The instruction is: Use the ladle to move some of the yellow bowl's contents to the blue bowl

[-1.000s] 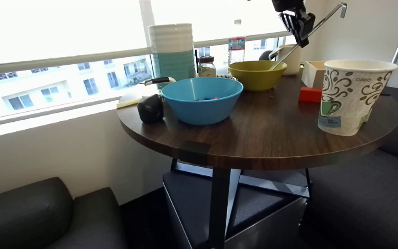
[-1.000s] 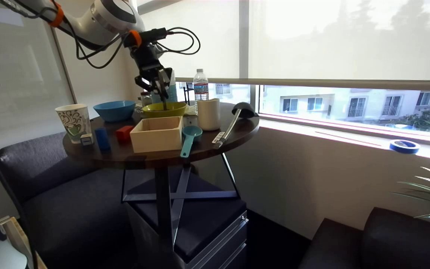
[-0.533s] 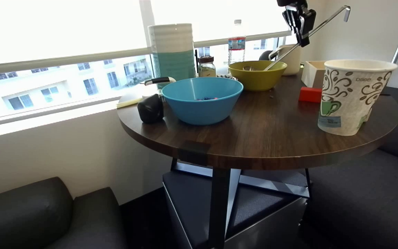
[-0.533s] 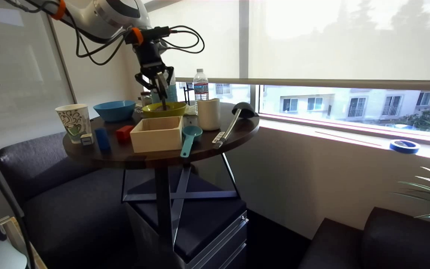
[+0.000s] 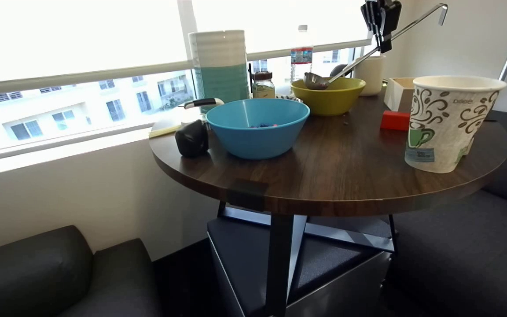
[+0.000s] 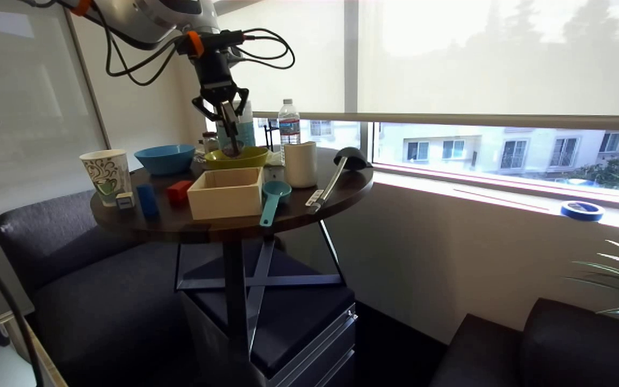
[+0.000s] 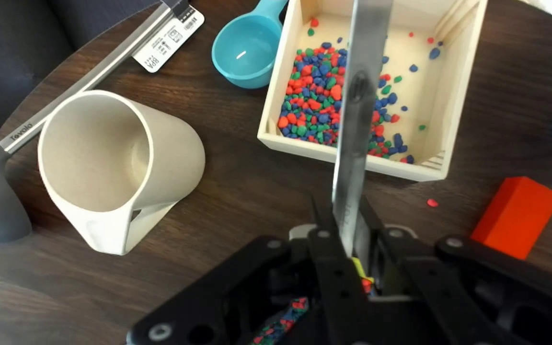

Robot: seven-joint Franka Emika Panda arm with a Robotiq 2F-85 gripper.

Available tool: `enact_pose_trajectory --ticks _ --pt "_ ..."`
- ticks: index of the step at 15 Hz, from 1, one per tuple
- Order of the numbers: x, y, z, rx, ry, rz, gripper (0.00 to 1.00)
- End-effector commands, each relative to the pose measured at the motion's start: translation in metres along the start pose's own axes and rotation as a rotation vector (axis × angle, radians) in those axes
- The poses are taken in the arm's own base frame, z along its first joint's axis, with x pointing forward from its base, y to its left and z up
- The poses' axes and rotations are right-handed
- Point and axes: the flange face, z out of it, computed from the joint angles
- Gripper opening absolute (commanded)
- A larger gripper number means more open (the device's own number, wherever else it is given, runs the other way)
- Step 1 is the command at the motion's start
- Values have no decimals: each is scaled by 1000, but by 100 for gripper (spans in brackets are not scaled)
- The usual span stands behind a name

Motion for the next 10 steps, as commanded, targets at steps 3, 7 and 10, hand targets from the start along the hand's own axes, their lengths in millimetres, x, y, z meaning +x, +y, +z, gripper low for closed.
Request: enact_pose_trajectory --ticks 3,7,10 --pt "-6 -6 -22 68 28 29 4" --pt "-6 -23 -45 91 -31 53 4" --pt "-1 -40 -67 96 -61 38 4"
